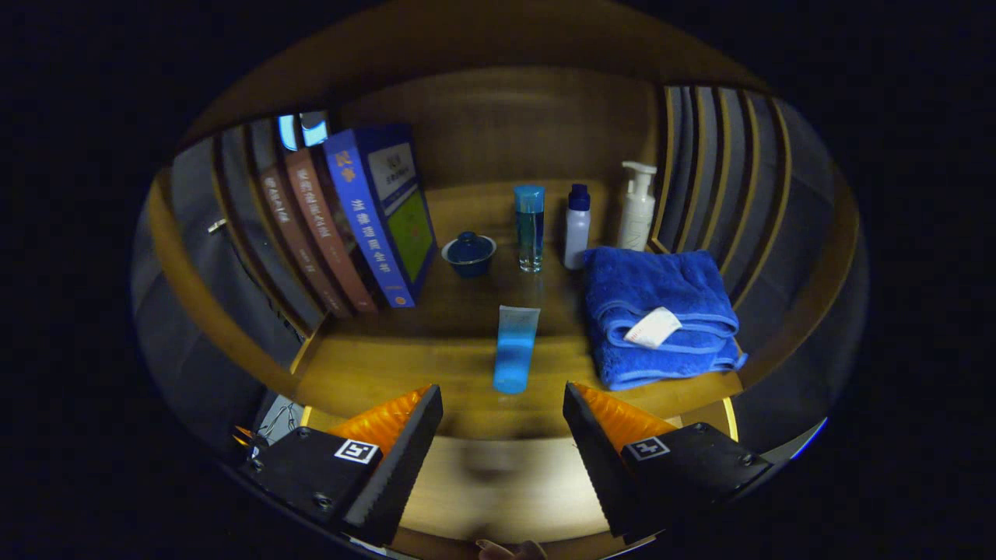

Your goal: Pull open the drawer, take out the items inside it, and place them on the countertop above the cabinet.

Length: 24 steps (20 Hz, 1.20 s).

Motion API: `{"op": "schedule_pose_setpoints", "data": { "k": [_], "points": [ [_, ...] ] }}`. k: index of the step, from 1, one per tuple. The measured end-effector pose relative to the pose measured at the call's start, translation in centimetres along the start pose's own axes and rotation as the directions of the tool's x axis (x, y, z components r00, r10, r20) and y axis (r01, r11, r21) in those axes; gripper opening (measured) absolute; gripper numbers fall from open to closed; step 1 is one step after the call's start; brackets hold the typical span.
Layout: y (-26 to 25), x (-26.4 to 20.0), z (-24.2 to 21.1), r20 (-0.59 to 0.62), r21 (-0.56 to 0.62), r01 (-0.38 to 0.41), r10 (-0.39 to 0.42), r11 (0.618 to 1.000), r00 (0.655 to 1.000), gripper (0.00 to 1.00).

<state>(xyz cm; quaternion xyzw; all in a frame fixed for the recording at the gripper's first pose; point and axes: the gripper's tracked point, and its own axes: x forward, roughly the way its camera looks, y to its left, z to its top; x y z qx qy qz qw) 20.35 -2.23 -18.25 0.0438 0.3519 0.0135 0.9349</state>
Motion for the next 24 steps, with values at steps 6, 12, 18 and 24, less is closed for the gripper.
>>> {"op": "schedule_pose_setpoints", "data": {
  "k": [6, 12, 18, 24],
  "points": [
    [0.2, -8.1, -3.3, 0.192, -0.029, -0.031, 0.036, 0.999, 0.981, 0.99],
    [-0.4, -13.9, -9.0, 0.357, -0.053, -0.022, 0.039, 0.998, 0.933, 0.99],
    [-0.7, -15.8, -15.2, 0.407, -0.066, 0.002, 0.025, 0.998, 0.913, 0.99],
    [-1.3, -13.5, -19.6, 0.391, -0.029, 0.006, 0.006, 1.0, 0.921, 0.99]
  ]
}}
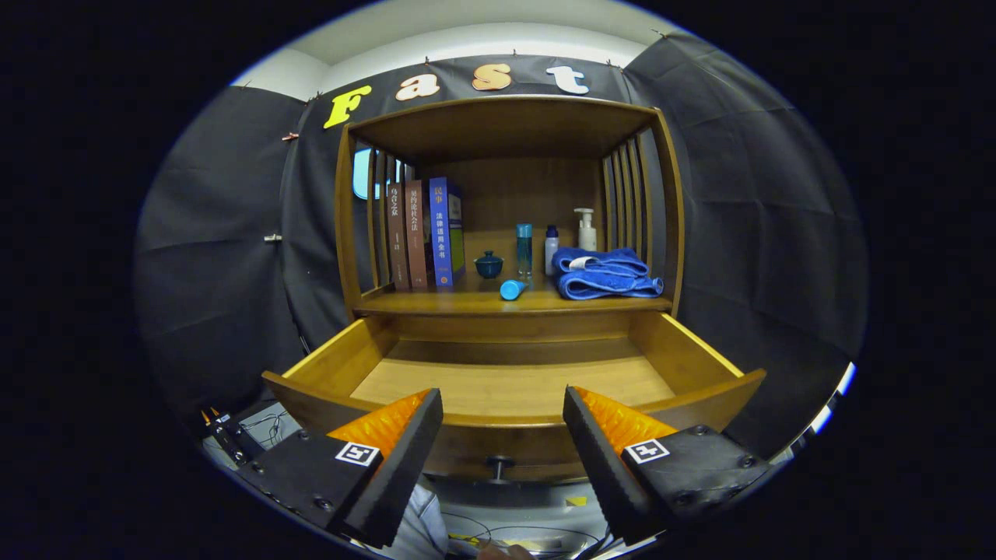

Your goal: Pull open the drawer, take out the items inside it, and place them on the countertop above the cabinet.

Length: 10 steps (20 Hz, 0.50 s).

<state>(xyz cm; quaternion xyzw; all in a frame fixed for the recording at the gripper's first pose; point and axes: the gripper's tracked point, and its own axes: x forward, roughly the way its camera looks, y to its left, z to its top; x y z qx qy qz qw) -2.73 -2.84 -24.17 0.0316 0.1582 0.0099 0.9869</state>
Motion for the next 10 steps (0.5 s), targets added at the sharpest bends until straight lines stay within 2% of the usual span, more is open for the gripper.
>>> {"op": "schedule_pose_setpoints", "data": {
  "k": [3, 10],
  "points": [
    [-0.6, 0.2, -1.7, -0.029, 0.011, 0.029, -0.029, 1.0, 0.999, 0.99],
    [-0.4, 1.3, -1.1, 0.009, -0.009, 0.052, -0.052, 0.999, 0.999, 0.97]
  ]
}}
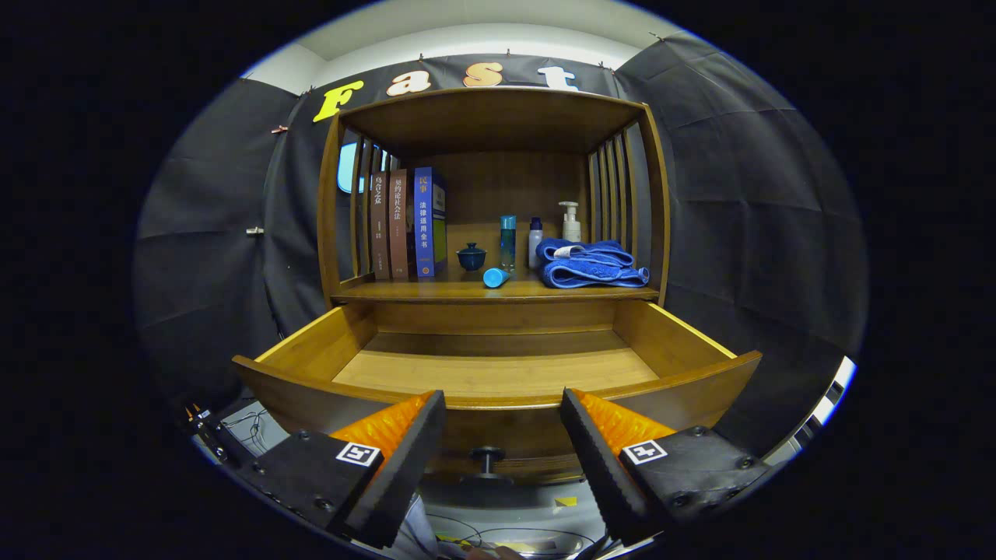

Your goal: Pull open the drawer, take out the items inside it, and place them on the countertop above the cabinet.

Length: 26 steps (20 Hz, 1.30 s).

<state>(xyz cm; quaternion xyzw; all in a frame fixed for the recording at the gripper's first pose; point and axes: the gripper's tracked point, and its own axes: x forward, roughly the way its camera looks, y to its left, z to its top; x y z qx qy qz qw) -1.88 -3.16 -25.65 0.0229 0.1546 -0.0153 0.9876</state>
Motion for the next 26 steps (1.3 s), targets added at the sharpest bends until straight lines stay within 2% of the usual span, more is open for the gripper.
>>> {"op": "schedule_pose_setpoints", "data": {
  "k": [9, 18, 26],
  "points": [
    [0.3, 7.1, 2.6, 0.008, 0.027, -0.012, 0.012, 1.0, 1.0, 1.0],
    [0.4, 13.6, 3.4, -0.012, 0.024, -0.005, 0.005, 1.0, 1.0, 0.98],
    [0.7, 17.8, 4.2, -0.028, 0.032, -0.009, 0.01, 0.999, 1.0, 0.98]
  ]
}}
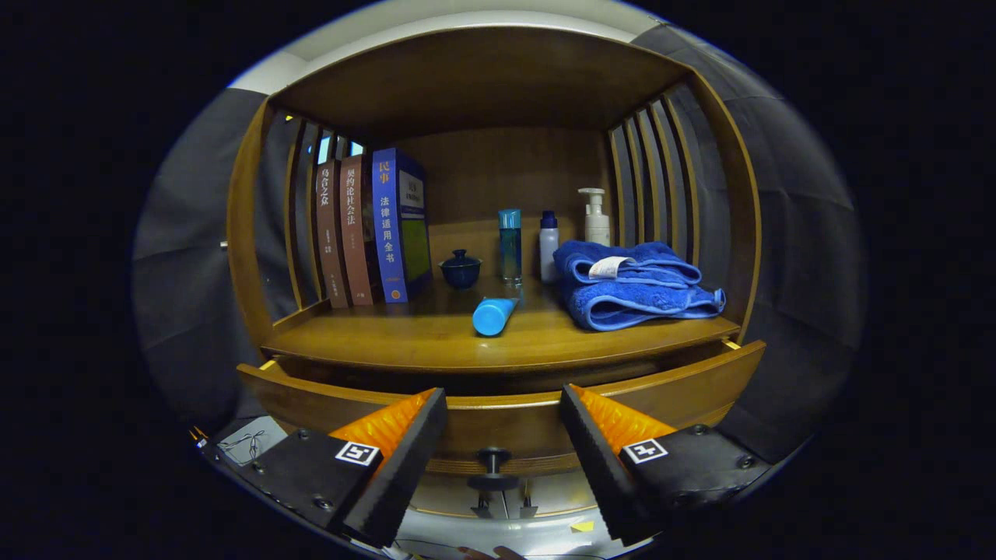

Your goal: Pull open the drawer, take out the items inside it, and place them on the countertop above the cabinet.

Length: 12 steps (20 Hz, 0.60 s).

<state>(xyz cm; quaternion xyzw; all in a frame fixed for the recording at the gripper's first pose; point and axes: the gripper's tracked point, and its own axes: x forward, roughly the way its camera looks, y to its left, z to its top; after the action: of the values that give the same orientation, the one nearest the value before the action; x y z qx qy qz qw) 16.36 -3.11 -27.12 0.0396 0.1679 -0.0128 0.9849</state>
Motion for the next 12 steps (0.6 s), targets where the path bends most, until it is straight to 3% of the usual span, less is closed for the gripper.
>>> {"op": "schedule_pose_setpoints", "data": {
  "k": [12],
  "points": [
    [0.0, 2.4, 0.5, -0.005, 0.001, 0.02, -0.02, 1.0, 1.0, 0.98]
  ]
}}
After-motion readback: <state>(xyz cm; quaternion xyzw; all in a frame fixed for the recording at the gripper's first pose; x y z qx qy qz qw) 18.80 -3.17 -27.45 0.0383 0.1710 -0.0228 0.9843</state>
